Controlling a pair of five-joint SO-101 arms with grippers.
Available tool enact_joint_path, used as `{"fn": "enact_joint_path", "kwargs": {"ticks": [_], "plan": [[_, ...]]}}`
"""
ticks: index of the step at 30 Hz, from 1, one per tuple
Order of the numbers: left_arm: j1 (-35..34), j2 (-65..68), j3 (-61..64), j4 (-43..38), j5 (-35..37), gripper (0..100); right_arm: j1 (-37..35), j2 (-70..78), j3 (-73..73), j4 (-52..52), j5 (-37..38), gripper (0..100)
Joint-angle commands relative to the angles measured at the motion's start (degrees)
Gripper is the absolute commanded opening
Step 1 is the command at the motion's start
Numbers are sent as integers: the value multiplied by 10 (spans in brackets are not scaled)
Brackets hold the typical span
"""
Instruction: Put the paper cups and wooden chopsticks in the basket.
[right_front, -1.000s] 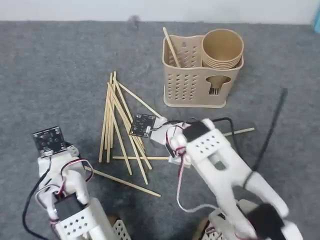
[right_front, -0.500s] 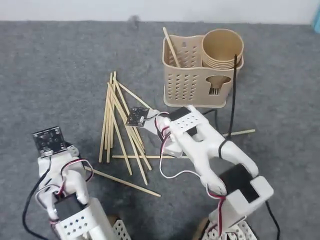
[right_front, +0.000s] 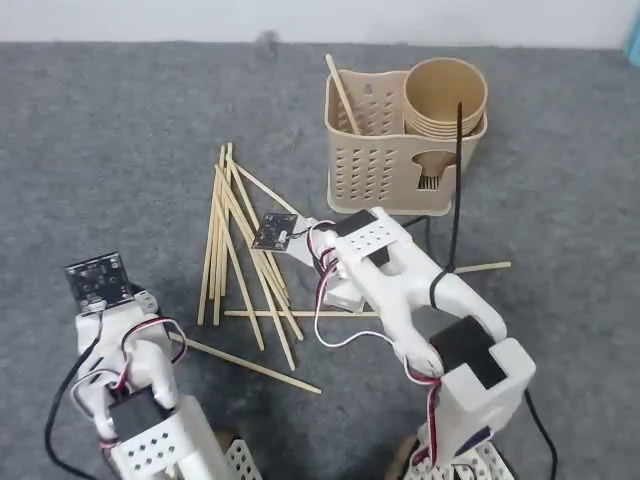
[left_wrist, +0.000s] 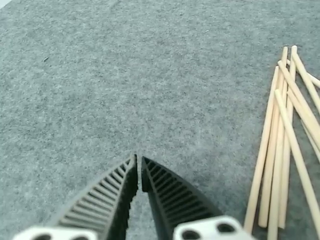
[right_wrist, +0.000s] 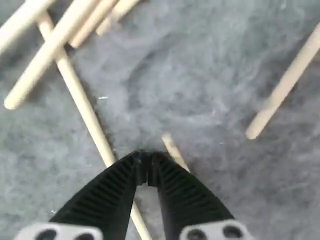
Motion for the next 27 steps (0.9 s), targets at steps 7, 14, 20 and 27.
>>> {"fn": "enact_joint_path", "kwargs": {"ticks": [7, 14, 20, 27], "plan": [[2, -11, -3, -3, -4, 16, -15, -169, -46, 148, 3, 9], [0, -11, -3, -1, -4, 16, -42, -301, -27, 158, -26, 9], [0, -11, -3, -1, -7, 16, -38, -233, 2, 97, -26, 112], [0, -11, -3, 0, -25, 16, -25, -75, -59, 44, -22, 99]]}}
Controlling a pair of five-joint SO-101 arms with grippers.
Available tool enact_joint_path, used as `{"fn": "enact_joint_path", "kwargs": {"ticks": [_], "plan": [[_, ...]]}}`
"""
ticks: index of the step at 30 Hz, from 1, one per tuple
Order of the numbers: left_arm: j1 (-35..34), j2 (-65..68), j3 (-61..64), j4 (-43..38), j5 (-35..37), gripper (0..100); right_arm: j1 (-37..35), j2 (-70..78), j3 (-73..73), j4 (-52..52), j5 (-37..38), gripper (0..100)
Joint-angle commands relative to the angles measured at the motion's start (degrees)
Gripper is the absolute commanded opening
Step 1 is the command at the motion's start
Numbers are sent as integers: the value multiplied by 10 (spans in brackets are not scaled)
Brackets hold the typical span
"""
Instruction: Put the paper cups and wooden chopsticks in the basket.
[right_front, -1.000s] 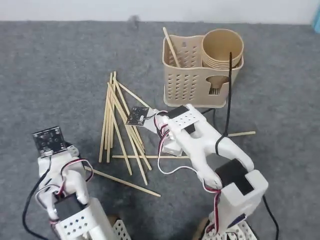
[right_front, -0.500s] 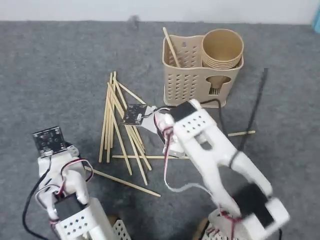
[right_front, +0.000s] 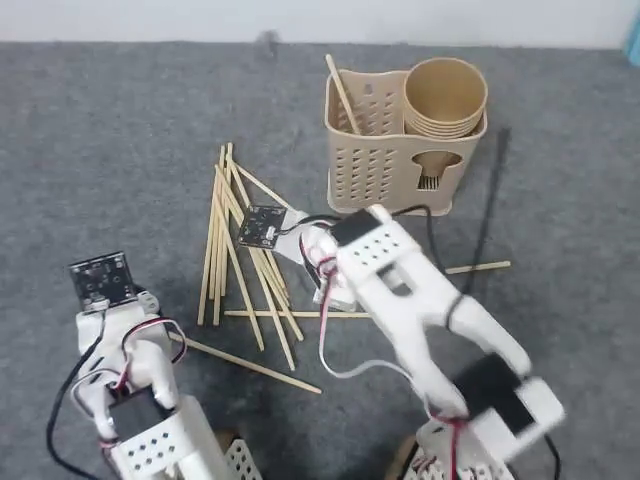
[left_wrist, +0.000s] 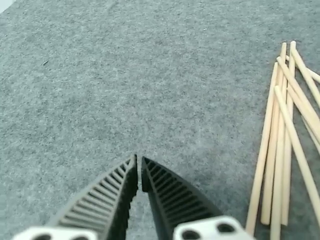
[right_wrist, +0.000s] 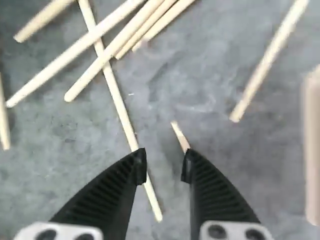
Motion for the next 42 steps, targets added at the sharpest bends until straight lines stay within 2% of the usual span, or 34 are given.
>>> {"fn": "enact_joint_path", "kwargs": {"ticks": [1, 8, 12, 19, 30, 34, 42], "plan": [[-1, -11, -3, 0, -8, 16, 15, 58, -71, -17, 8, 91], [1, -11, -3, 0, -9, 16, 44, 163, -163, 12, 11, 121], [2, -11, -3, 0, -9, 16, 48, 176, -182, 62, 49, 121], [2, -11, -3, 0, -9, 16, 48, 176, -180, 83, 54, 120], [2, -11, -3, 0, -9, 16, 48, 235, -174, 38, 49, 108], [2, -11, -3, 0, -9, 16, 47, 206, -171, 40, 47, 2], [2, -11, -3, 0, -9, 16, 45, 35, -171, 120, 11, 8]]}}
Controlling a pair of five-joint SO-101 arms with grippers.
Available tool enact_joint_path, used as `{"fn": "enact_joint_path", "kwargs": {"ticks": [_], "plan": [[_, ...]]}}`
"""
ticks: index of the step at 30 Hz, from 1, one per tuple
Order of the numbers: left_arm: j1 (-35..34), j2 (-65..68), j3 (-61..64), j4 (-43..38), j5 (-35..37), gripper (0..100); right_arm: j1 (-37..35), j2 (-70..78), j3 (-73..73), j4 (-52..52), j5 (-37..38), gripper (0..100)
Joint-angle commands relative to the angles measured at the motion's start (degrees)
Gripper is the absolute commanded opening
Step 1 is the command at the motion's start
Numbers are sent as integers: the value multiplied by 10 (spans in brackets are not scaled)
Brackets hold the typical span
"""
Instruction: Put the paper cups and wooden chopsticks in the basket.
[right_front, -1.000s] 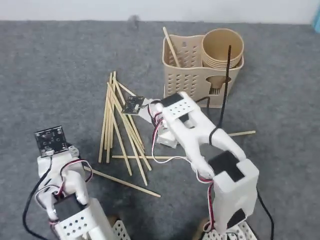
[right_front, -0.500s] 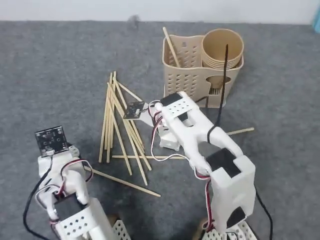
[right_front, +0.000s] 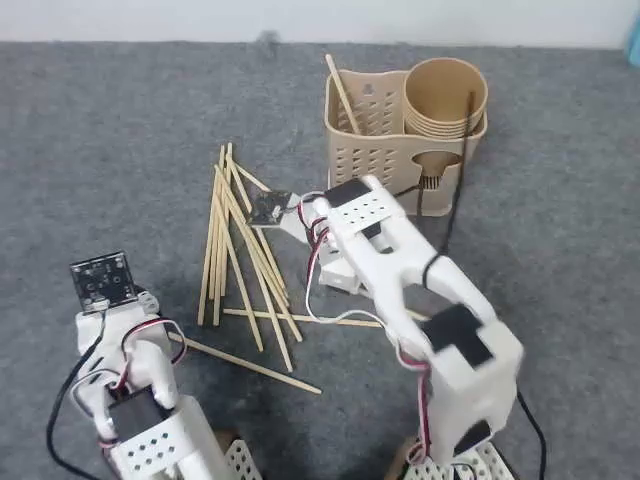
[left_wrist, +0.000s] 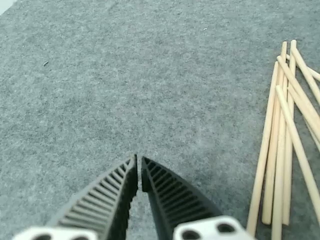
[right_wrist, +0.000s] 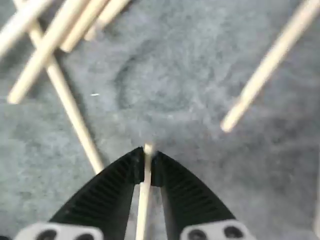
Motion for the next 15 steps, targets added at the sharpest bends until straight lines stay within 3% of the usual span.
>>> {"fn": "enact_joint_path", "kwargs": {"ticks": [1, 11, 15], "plan": [[3, -11, -3, 0, -4, 16, 2, -128, -10, 30, -26, 8], [2, -11, -3, 0, -4, 16, -16, -467, -12, 22, -110, 8], [2, -11, -3, 0, -4, 16, -26, -565, -9, -37, -189, 8]]}}
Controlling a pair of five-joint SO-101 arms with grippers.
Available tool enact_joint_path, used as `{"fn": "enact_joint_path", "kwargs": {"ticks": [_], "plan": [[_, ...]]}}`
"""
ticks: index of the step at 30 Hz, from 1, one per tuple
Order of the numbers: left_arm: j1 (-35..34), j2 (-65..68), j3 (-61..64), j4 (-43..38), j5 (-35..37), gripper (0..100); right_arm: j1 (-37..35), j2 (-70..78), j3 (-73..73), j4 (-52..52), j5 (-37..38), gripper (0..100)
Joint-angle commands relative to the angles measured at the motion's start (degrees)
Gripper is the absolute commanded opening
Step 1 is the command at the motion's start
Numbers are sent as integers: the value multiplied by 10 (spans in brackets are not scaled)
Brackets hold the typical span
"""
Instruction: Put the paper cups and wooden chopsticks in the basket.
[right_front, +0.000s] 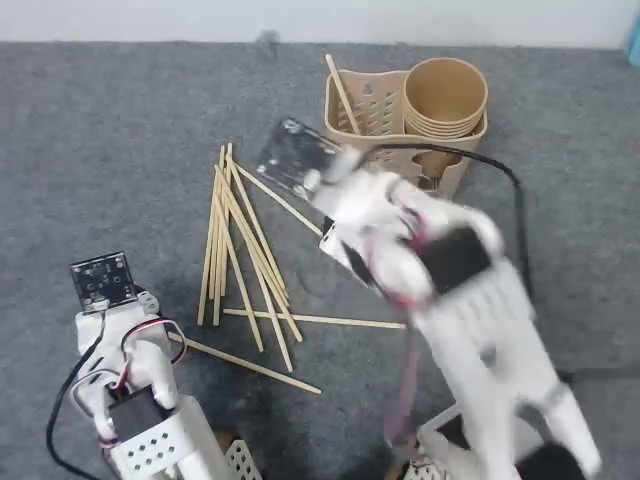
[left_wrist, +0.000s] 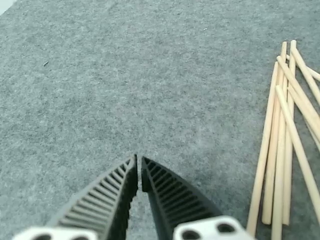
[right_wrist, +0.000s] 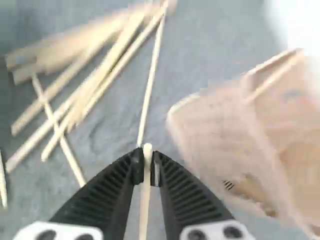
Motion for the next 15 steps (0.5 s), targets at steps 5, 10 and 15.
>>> {"fn": "enact_joint_path", "kwargs": {"ticks": [5, 10, 15], "plan": [[0, -11, -3, 1, -4, 16, 19, -124, -9, -146, -141, 8], [0, -11, -3, 1, -4, 16, 53, -124, -9, -300, -220, 8], [-1, -11, -3, 1, -4, 16, 71, -117, -9, -455, -239, 8]]}}
